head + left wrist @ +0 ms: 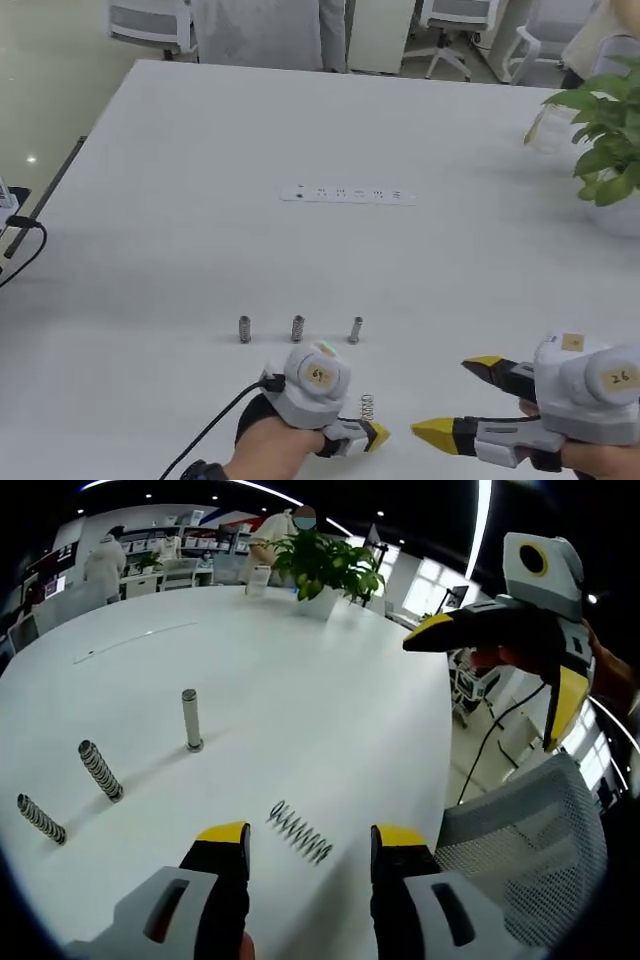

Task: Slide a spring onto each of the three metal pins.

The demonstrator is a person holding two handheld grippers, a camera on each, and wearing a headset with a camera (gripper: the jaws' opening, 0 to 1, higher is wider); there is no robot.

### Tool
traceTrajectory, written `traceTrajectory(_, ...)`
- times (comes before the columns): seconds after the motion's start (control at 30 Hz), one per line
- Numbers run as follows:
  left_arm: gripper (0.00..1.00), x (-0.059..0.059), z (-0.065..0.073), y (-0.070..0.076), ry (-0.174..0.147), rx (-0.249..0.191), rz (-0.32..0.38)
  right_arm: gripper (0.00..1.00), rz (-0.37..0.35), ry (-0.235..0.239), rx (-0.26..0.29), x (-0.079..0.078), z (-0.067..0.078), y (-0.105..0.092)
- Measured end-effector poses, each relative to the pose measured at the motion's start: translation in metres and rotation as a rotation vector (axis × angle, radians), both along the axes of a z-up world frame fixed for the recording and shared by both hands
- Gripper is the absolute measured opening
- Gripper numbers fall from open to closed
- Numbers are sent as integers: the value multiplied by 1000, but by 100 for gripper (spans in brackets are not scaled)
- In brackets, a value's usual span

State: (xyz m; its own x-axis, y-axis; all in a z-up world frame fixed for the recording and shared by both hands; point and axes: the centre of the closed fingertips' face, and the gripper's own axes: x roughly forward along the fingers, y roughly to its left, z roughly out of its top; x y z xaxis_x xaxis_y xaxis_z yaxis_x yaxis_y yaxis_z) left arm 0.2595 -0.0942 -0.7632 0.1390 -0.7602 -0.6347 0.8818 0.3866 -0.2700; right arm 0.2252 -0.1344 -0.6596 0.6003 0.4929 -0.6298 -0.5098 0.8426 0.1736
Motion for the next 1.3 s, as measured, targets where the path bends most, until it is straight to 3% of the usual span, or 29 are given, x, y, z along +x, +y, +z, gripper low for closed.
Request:
traceTrajectory(0.27, 38, 0, -13, -5, -4, 28, 2, 71, -9, 10, -7, -3, -1, -5)
traceTrajectory(0.43, 35, 1, -17, -4, -16, 47, 0, 71, -12, 13, -5, -3, -2, -5)
traceTrajectory(0.5, 32, 3, -19, -4, -35, 52, -3, 71, -7, 14, -3, -3, -2, -3)
traceTrajectory(0.6, 28, 1, -20, -4, -25, 56, -2, 71, 0, 17, -4, -3, -3, -1)
traceTrajectory(0.8, 18, 2, -23, 2, -77, 89, -30, 71, 2, 16, -2, -4, -4, 1)
traceTrajectory(0.9, 15, 4, -23, 5, -59, 88, -13, 71, 1, 14, -4, -4, -4, 0)
traceTrajectory(0.97, 10, 6, -25, 7, -79, 110, -17, 71, 0, 14, -3, -5, -4, 1)
traceTrajectory(1.0, 6, 9, -26, 10, -104, 127, -22, 71, 0, 13, -2, -5, -4, 1)
traceTrajectory(1.3, 3, 12, -24, 16, -74, 128, -13, 71, 3, 16, -2, -6, -5, 2)
